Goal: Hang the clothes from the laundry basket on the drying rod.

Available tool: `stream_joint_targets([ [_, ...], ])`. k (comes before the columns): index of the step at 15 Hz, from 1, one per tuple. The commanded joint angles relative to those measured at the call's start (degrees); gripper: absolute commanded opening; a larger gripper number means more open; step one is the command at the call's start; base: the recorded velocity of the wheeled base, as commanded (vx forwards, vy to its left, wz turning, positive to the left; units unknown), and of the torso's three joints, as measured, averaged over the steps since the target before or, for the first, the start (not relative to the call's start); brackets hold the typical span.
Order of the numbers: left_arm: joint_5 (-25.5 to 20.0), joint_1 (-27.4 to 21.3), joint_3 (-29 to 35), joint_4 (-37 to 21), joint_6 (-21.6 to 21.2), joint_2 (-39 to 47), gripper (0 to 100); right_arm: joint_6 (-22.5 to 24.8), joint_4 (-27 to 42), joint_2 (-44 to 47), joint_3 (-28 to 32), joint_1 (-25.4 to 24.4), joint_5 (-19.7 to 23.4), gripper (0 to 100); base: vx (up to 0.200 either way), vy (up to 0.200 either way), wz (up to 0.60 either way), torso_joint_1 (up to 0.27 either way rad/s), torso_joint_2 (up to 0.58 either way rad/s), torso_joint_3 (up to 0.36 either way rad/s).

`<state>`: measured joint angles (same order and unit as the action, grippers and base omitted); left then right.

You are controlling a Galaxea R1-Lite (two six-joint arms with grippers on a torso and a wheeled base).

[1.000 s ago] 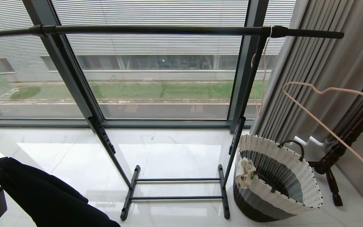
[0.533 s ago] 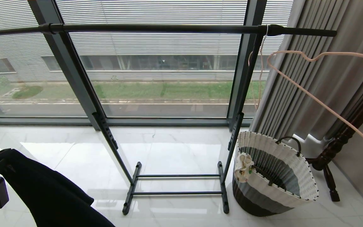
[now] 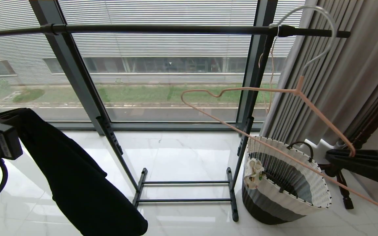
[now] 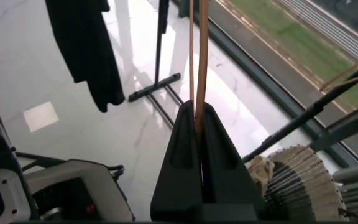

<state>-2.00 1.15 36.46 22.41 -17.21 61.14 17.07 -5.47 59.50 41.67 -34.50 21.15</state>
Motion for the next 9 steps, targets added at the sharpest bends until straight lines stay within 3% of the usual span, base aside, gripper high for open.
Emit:
stream_joint_targets([
  [1,0.2,-3.6,5.8,0.0,1.7,8.2,0,0.2,-4.5,9.7,0.3,-6.4,-1.1,0,0.000,0.000,0.00,0.000,0.00,0.000],
  [4,2.0,-7.9,12.8,0.1,5.4,15.8,0,-0.3,-5.9,11.7,0.1,-13.0,-4.2,0,0.000,0.000,0.00,0.000,0.00,0.000],
  [7,12.0,-16.1,18.5,0.1,12.5,21.5,0,-0.4,-8.9,13.4,0.2,-13.9,-4.9,0,0.000,0.000,0.00,0.000,0.00,0.000],
  [9,16.8,-19.5,20.0,0.1,14.2,23.9,0,-0.4,-10.1,13.6,0.3,-14.5,-5.1,0,0.000,0.000,0.00,0.000,0.00,0.000],
])
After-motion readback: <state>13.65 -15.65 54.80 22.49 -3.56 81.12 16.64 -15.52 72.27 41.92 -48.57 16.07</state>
